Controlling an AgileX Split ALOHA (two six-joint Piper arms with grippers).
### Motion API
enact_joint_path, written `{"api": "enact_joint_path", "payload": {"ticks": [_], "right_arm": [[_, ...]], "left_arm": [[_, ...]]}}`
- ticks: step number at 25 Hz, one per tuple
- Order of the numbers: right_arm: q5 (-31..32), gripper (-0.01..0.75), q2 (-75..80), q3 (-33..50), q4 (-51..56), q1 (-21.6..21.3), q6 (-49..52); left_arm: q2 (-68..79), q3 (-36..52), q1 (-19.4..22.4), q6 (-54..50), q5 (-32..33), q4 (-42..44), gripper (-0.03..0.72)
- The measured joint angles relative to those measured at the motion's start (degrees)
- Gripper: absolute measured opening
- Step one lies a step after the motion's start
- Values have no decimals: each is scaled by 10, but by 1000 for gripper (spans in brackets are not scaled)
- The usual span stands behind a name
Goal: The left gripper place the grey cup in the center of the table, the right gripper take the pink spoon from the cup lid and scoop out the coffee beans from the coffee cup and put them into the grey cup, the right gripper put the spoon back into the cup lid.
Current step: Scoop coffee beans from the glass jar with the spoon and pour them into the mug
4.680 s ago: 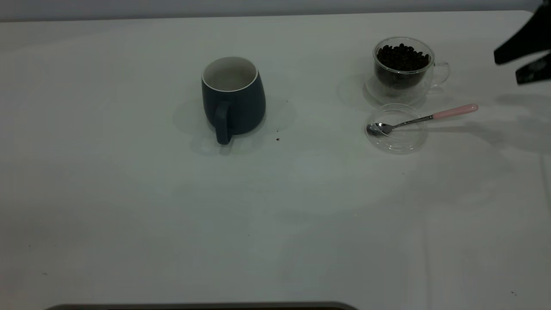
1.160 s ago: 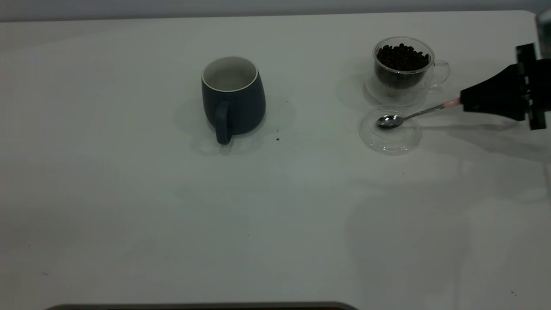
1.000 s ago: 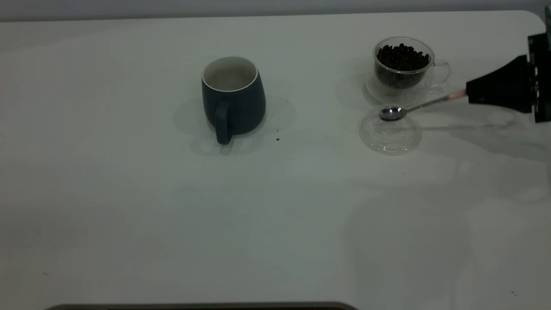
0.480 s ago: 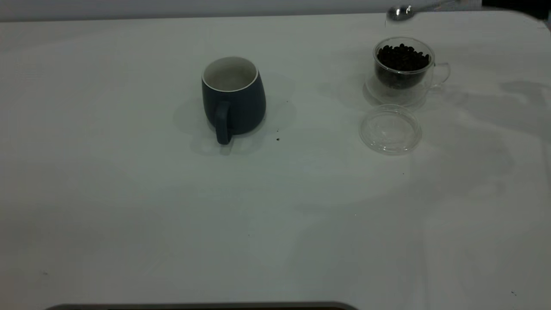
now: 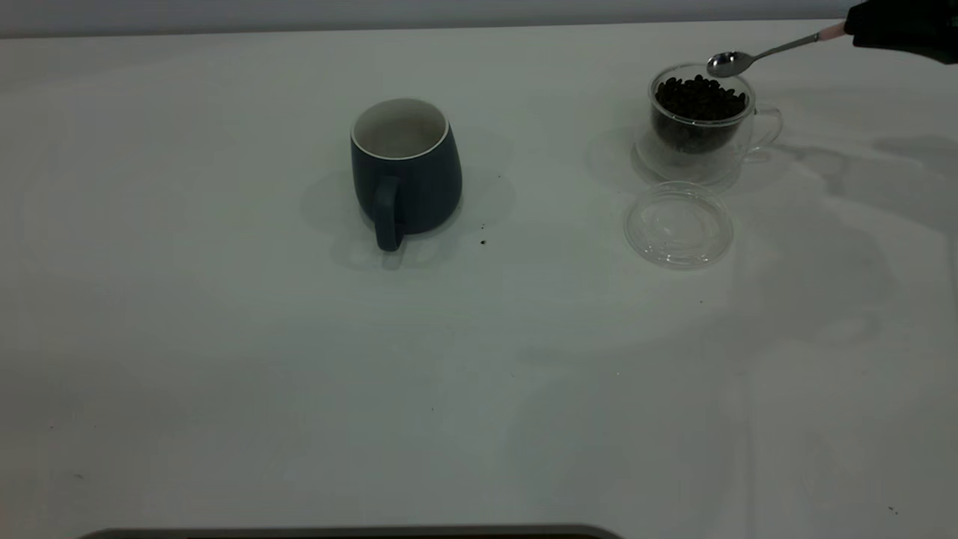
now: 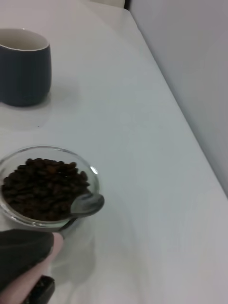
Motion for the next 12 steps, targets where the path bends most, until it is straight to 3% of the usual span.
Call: {"api": "enact_joint_path", "payload": {"ticks": [12], "right_arm": [[9,101,24,0,-13,7,9]], "left_arm": [[0,0,0,0,0,0,565]]}}
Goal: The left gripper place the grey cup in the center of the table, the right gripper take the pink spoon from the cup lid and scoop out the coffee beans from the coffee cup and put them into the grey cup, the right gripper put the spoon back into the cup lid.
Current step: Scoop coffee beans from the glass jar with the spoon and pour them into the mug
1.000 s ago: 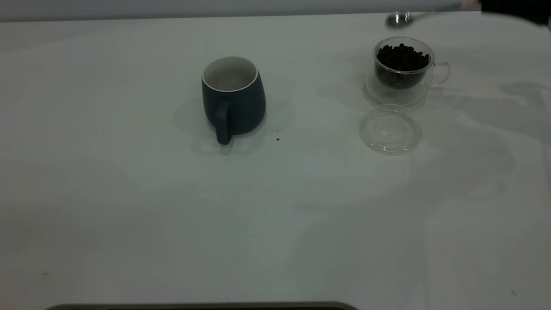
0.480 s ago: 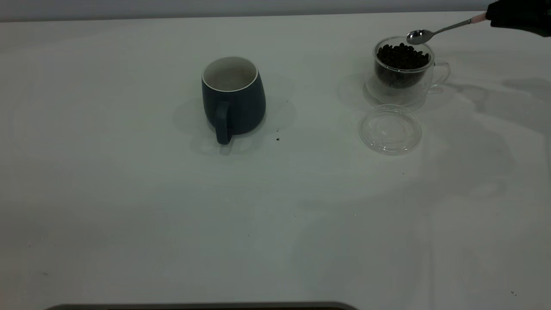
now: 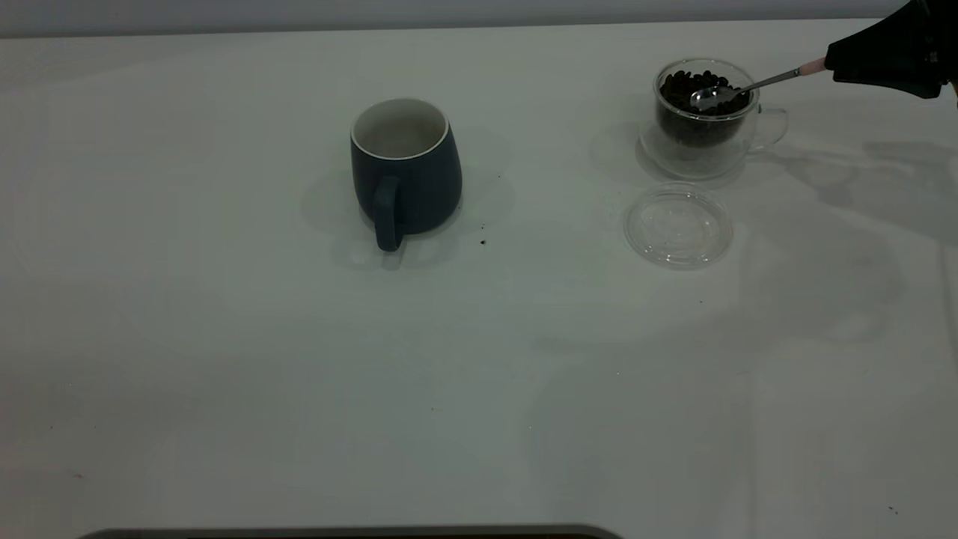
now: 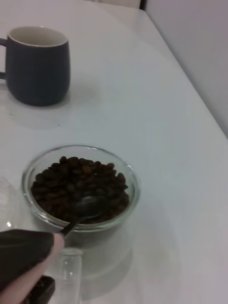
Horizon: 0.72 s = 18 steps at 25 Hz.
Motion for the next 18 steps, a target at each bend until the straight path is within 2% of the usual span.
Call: {"api": "enact_joint_path", "payload": {"ticks": [18], "right_arm": [[19,101,0,0,-45,5,101]], "left_arm": [[0,0,0,0,0,0,565]]}}
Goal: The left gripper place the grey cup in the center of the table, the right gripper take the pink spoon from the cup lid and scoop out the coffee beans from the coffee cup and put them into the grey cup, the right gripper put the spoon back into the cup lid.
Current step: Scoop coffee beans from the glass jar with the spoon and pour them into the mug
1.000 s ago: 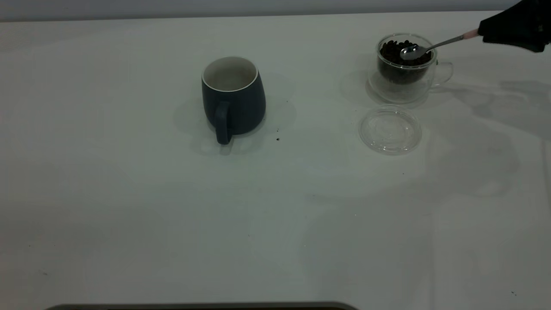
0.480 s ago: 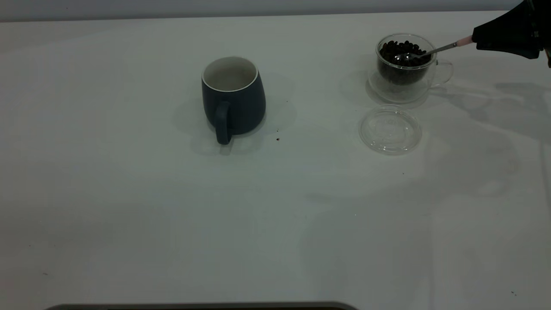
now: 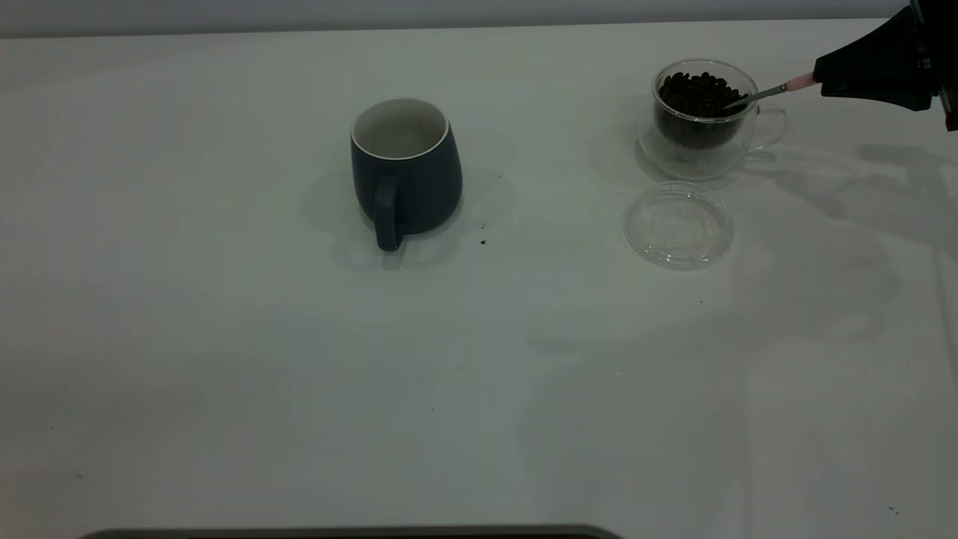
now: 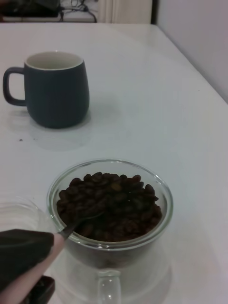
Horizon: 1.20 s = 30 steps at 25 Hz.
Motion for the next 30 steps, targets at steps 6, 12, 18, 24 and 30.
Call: {"api": "enact_joint_path", "payload": {"ticks": [6,12,18,24,30], "right_arm": [[8,101,0,0,-11,5,25],[8,101,0,0,-14,10,26],[8,101,0,0,0,-7,39],[16,101,1,0,4,-13,57],[48,101,28,0,15,-26,89]], "left_arm": [[0,0,0,0,0,0,565],[0,0,0,0,0,0,565],[0,0,0,0,0,0,565],[0,0,0,0,0,0,565],[0,0,0,0,0,0,565]]}}
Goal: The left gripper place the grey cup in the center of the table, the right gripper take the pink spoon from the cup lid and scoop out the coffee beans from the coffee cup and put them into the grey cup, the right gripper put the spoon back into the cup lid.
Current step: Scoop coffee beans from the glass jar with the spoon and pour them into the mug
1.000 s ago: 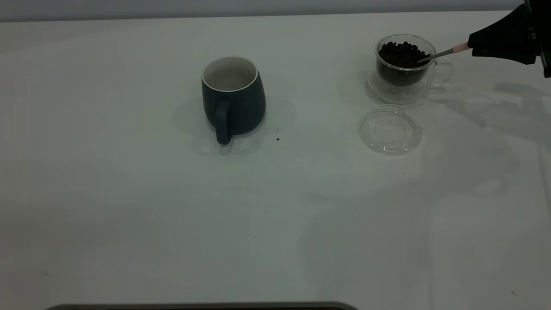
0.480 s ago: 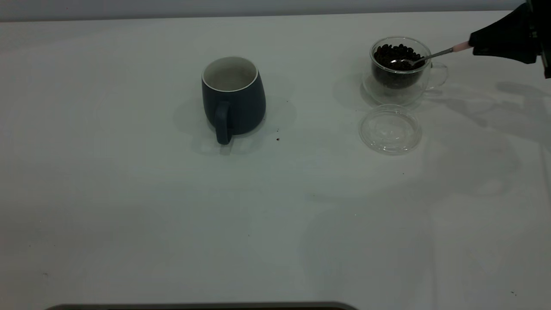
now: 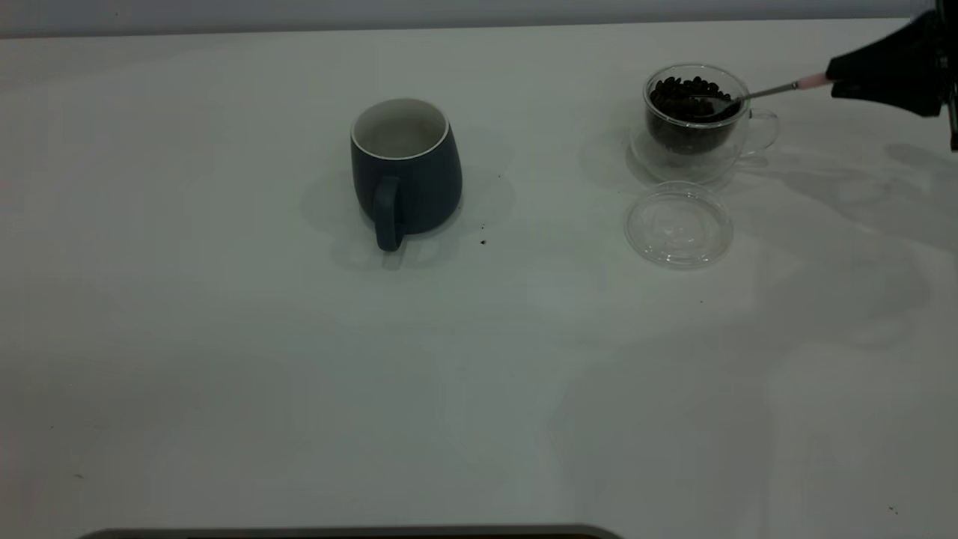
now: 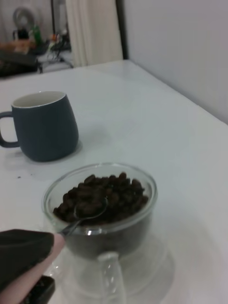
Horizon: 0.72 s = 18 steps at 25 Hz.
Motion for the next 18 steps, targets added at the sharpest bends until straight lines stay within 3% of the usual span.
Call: {"api": "enact_joint_path", "payload": {"ticks": [18], "right_arm": [[75,101,22,0,54,-2,4]], "left_arm": [[0,0,0,0,0,0,565]]}}
